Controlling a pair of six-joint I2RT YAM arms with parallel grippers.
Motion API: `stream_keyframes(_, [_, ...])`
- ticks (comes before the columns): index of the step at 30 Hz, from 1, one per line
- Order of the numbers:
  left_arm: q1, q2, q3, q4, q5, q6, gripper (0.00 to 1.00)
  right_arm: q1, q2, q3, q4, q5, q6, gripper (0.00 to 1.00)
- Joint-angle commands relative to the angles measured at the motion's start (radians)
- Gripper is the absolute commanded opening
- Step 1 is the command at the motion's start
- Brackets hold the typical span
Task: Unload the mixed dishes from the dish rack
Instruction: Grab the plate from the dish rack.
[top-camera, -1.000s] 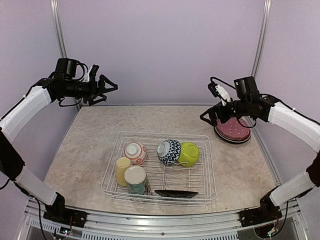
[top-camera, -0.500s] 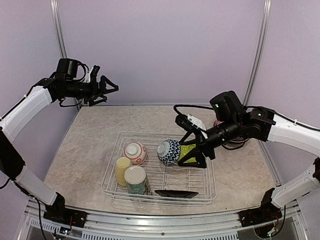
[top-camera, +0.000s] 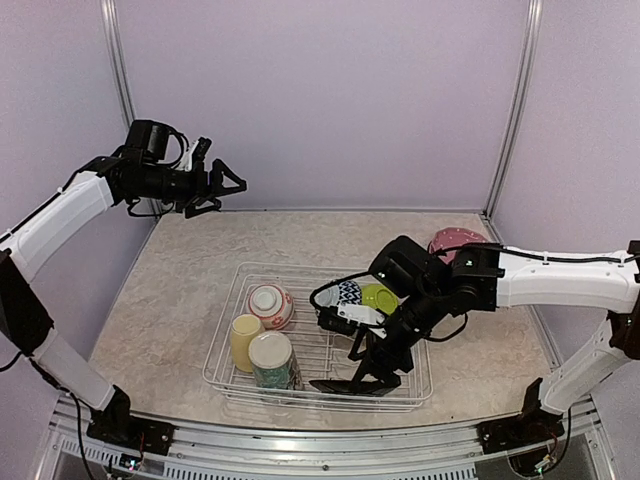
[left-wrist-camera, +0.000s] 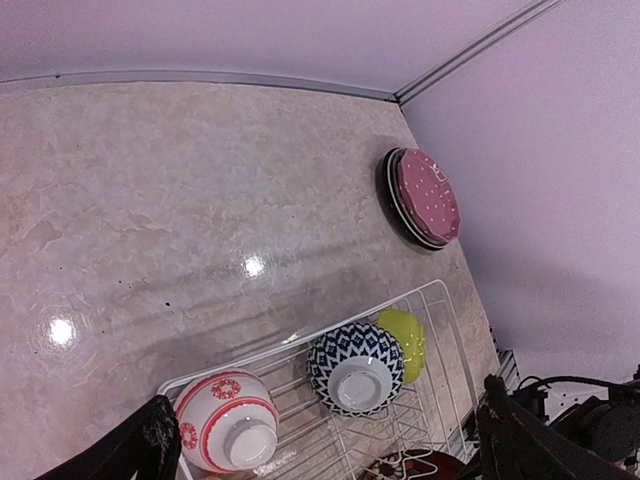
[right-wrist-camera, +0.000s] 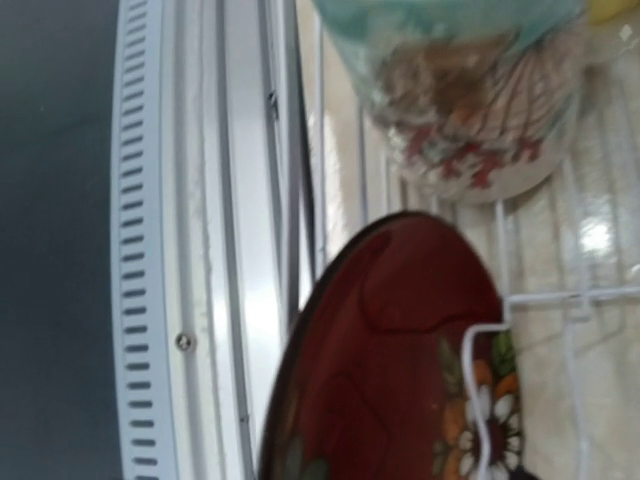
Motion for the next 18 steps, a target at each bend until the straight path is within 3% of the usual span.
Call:
stream_keyframes(1, [-0.011, 0.012, 0.03, -0.023, -0.025, 0.022, 0.99, 0.023, 0.036, -0.012, -0.023, -0.029, 0.015, 0.75])
stream_keyframes(9, [-0.011, 0.016, 0.031, -0.025, -0.028, 0.024, 0.99, 0.044, 0.069, -0.028, -0.035, 0.005, 0.02, 0.58])
stream_keyframes(18, [-0.018, 0.019, 0.032, -0.026, -0.025, 0.025, 0.99, 0.045, 0.07, -0.044, -0.028, 0.04, 0.025, 0.29])
